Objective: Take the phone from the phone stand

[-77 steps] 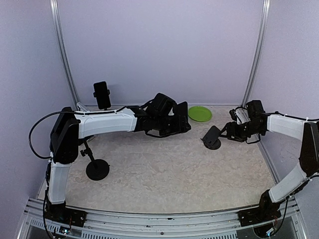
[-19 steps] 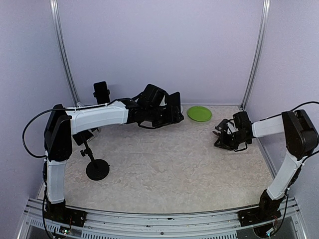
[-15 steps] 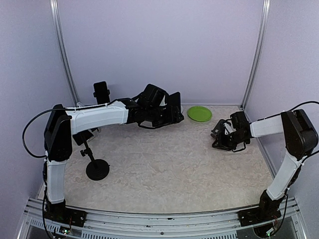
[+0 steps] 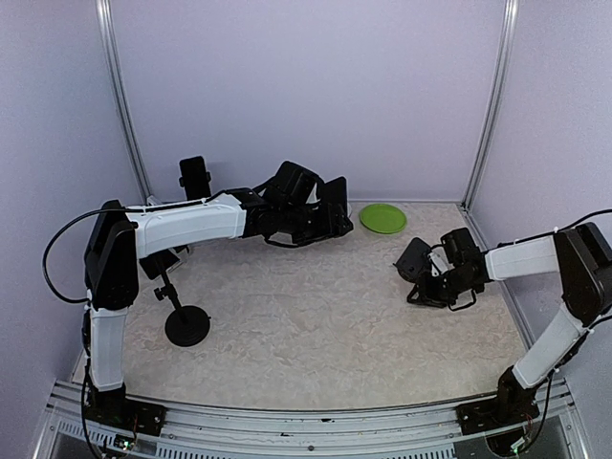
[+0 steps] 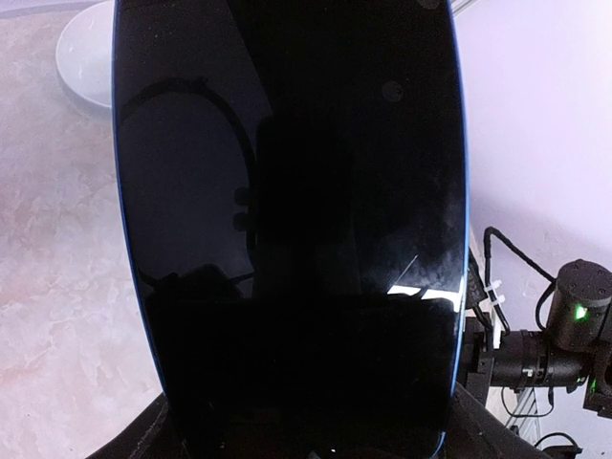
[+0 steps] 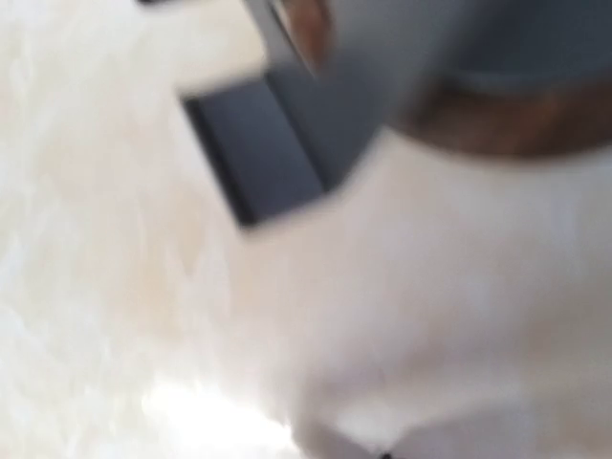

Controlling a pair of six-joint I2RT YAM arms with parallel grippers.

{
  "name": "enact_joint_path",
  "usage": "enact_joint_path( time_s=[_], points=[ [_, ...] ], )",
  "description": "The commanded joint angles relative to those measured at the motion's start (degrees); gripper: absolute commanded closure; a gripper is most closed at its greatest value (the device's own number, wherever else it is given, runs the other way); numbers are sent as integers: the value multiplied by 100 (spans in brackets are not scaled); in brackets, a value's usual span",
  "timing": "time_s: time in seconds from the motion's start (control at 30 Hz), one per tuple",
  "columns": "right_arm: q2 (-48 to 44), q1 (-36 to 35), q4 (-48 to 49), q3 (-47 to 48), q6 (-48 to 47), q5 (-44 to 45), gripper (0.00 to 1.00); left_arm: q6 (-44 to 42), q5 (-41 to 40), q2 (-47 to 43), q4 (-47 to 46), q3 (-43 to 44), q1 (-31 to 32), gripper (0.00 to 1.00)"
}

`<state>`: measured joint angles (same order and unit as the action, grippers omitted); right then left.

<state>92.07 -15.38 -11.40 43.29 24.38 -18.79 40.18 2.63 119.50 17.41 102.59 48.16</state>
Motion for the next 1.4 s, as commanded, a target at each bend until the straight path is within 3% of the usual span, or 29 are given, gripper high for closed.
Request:
enact_joint_path(
  time_s=[0.0,0.1,0.23,0.5,0.6,1.0,1.17,1.37],
  points=[
    [-525,-44,50,-266,343,131,66,-88,46,-77,-304,296,-35,65],
    [-615,-44,122,-126,564,226,63,-87,51,-72,-301,313,-27,65],
    [-426,-49,17,277,1117,569,41,-81,54,-83,-302,298,-26,65],
    [-254,38,-44,803,1614,955,20,-142,-41,-185,-291,227,-35,65],
    [-119,104,-142,1062,1759,1004,1,-136,-53,-232,-315,170,-51,65],
    [1044,-310,-2214,2859,3352,2837,0,-98,-111,-312,-404,38,-113,65],
    [1784,-452,-3269,3906,3826,3248,0,-97,-126,-353,-414,-21,-157,65],
    [2103,-619,-3666,4360,4336,3516,0,-91,-166,-418,-442,-90,-206,65]
  ],
)
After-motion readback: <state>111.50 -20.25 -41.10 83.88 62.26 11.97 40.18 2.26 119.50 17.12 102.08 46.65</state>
